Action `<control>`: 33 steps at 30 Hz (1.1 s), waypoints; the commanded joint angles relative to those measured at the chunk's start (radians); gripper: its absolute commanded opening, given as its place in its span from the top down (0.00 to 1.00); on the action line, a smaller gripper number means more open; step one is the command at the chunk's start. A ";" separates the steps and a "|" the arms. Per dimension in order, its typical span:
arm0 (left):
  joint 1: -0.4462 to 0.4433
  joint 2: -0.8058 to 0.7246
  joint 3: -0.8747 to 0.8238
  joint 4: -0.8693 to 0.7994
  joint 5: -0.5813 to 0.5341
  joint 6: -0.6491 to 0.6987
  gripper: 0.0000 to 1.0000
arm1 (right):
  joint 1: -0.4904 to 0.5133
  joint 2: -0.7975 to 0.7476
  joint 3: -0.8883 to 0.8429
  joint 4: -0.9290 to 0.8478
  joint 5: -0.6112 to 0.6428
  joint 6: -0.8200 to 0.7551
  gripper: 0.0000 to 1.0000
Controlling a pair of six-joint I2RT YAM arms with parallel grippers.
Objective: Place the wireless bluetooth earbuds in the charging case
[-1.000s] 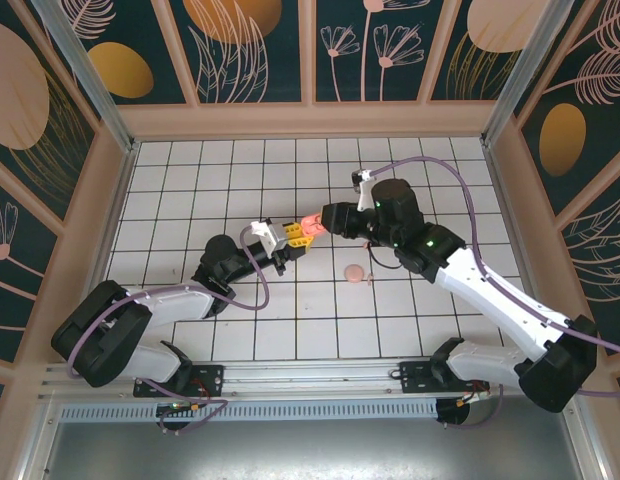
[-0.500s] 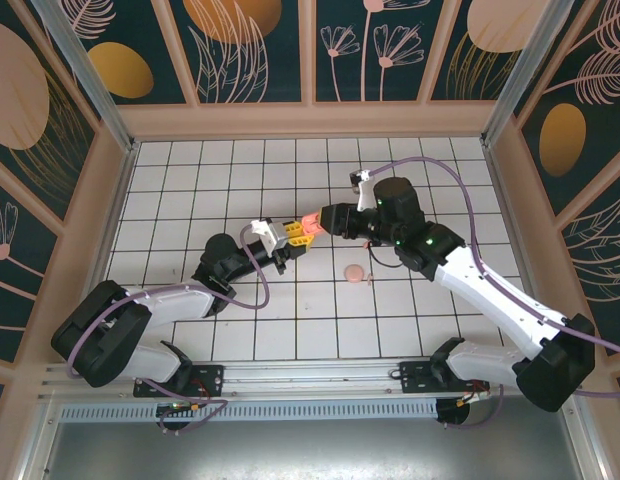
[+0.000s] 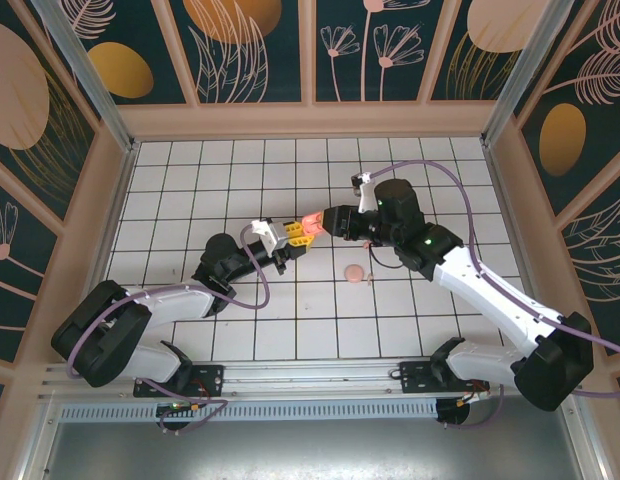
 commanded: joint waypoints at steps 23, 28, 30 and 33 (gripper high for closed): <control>-0.005 -0.017 0.022 0.028 0.049 0.009 0.88 | -0.076 -0.125 -0.088 0.084 -0.126 0.003 0.66; -0.006 -0.019 0.023 0.028 0.059 0.008 0.88 | -0.110 -0.144 -0.088 0.103 -0.174 0.007 0.65; -0.005 -0.017 0.025 0.028 0.062 0.005 0.88 | -0.110 -0.128 -0.073 0.090 -0.178 0.004 0.65; -0.006 -0.017 0.025 0.028 0.062 0.005 0.88 | -0.106 -0.096 -0.050 0.066 -0.178 -0.008 0.60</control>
